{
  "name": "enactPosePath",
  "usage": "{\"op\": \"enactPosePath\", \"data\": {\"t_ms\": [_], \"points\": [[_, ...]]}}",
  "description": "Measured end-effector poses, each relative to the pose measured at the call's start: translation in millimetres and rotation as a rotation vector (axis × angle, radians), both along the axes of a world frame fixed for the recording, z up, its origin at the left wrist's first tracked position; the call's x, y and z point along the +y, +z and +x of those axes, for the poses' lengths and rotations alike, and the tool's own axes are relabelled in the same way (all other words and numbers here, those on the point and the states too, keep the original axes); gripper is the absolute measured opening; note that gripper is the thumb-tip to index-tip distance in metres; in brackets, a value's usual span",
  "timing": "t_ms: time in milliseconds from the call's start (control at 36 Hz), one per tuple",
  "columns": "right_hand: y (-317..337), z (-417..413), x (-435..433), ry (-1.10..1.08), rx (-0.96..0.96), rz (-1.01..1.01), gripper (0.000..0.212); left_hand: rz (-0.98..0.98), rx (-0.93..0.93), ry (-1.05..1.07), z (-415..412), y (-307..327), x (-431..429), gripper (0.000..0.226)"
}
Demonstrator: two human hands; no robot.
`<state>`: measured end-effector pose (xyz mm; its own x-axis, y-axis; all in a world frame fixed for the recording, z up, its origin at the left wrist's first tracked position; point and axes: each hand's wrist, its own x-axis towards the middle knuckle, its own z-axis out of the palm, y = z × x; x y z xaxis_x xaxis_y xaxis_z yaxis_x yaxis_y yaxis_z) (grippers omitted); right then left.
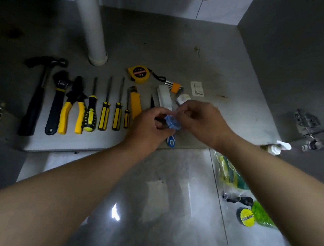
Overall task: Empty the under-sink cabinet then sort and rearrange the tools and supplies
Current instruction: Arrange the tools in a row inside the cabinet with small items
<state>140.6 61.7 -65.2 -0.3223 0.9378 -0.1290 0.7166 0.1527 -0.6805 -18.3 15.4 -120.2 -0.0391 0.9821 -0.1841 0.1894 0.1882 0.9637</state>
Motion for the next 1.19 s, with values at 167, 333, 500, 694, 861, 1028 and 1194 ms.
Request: {"op": "enactPosePath", "data": {"t_ms": [167,333,500,694,861,1028,1194], "points": [[-7.8,13.0,-9.6,-0.063,-0.084,0.072,0.009,-0.001,0.004,-0.014,7.8,-1.6,-3.8,0.048],[-21.3,20.5,-5.0,-0.122,-0.226,0.107,0.010,0.053,0.202,-0.011,4.4,0.1,-1.3,0.037],[-26.4,15.2,-5.2,-0.129,-0.238,0.056,0.011,0.101,0.356,-0.082,3.3,9.5,-1.9,0.026],[-1.3,63.2,-31.7,-0.188,-0.097,-0.017,0.025,0.095,0.500,-0.267,25.6,50.7,-8.1,0.021],[33.3,145.2,-86.6,-0.265,-0.222,-0.108,0.015,0.121,0.673,-0.594,73.4,101.9,-24.2,0.019],[53.0,213.2,-152.6,-0.292,-0.263,-0.358,0.015,0.099,0.918,-0.986,117.7,146.2,-46.0,0.020],[52.2,251.5,-186.8,-0.259,-0.248,-0.501,0.014,0.064,1.113,-1.096,143.9,165.8,-50.7,0.024]]}}
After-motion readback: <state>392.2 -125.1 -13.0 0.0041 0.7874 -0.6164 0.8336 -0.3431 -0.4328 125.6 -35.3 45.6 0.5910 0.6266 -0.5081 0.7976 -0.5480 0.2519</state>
